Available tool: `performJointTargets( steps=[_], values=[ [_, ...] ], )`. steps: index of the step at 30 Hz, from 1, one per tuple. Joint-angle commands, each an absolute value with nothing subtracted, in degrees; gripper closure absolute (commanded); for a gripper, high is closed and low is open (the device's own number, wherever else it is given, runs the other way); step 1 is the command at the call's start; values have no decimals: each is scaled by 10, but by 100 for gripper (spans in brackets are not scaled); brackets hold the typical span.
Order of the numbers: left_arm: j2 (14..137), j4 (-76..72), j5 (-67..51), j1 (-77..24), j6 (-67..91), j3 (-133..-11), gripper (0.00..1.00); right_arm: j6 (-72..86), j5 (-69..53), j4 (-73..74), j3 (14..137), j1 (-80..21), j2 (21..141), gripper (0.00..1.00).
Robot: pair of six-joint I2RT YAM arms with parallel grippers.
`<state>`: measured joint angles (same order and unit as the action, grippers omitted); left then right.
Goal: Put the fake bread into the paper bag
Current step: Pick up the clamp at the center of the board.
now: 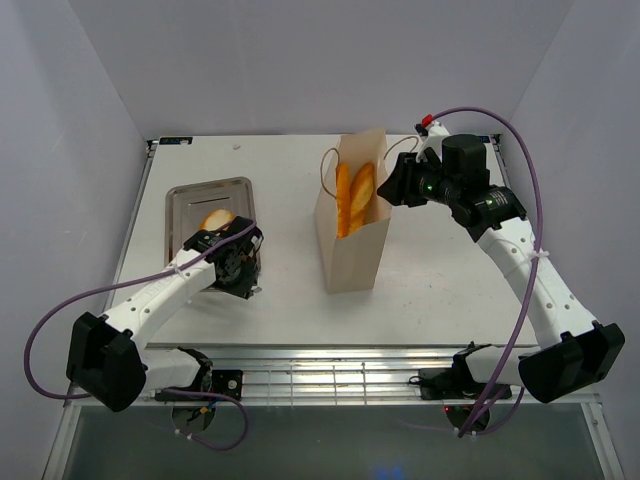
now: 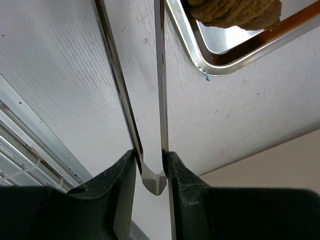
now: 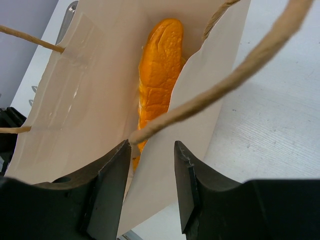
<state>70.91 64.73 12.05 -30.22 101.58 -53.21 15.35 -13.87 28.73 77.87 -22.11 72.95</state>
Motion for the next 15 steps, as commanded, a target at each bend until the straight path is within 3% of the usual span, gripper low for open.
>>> performJointTargets(
  steps=[1, 15],
  values=[
    [715, 734, 148, -305, 1250, -554, 100, 143, -143, 269, 782, -218, 715, 53],
    [692, 803, 188, -305, 1278, -587, 100, 146, -149, 267, 789, -217, 730, 53]
  ],
)
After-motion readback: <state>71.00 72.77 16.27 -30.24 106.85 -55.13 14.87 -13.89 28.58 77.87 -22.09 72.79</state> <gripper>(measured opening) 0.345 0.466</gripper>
